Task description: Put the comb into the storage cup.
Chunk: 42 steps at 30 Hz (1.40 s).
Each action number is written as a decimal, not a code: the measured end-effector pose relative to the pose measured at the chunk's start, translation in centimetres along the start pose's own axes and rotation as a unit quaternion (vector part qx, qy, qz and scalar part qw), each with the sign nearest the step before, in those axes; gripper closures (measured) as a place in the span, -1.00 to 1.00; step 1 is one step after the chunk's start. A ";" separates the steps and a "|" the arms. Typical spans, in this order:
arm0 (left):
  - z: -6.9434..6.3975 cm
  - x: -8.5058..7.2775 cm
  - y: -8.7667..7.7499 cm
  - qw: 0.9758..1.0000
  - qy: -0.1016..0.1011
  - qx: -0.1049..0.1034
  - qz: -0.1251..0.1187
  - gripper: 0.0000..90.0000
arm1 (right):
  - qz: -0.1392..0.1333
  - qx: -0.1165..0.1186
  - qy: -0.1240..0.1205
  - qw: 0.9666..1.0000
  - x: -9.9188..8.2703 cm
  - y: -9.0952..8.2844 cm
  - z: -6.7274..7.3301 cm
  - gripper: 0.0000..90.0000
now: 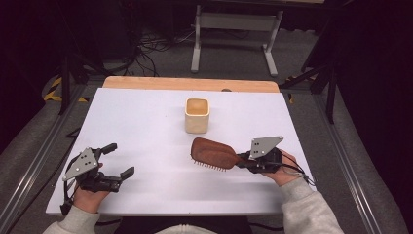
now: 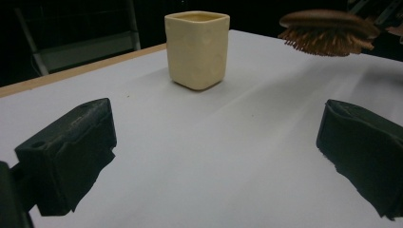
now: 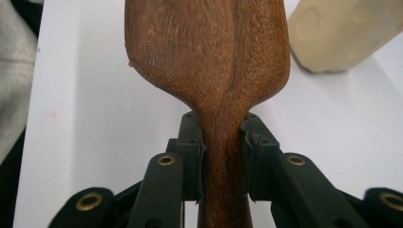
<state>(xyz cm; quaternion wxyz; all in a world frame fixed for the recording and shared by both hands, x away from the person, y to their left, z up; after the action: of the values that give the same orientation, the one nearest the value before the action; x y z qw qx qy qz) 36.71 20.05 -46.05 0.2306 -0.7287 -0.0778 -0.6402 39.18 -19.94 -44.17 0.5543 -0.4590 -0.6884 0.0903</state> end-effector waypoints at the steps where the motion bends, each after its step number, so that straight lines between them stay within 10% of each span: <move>1: 0.0 0.0 0.1 1.000 0.003 -0.002 0.000 -0.99 | -0.008 -0.001 0.004 1.000 0.2 0.1 0.2 0.61; 20: -0.4 1.4 1.2 0.999 -0.021 -0.037 -0.014 -0.99 | -0.098 -0.034 0.052 0.993 3.5 2.9 2.2 0.61; 42: -1.3 4.7 4.1 0.997 -0.025 -0.071 -0.003 -0.99 | -0.112 -0.115 0.082 0.984 4.9 5.1 3.1 0.61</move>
<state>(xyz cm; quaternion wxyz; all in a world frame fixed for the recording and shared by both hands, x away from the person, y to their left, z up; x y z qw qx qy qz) 38.00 14.96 -42.36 0.1744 -0.7585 -0.0399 -0.6266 39.42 -12.30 -45.15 0.5590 -0.4451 -0.6937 -0.0900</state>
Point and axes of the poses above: each handheld gripper's, and its own axes: y roughly forward along the jaws, x roughly out of its top, z roughly to its left, the point moved 7 cm from there along y, roughly forward along the jaws, and after that the axes turned 15 degrees about -x, right-handed, at the moved point
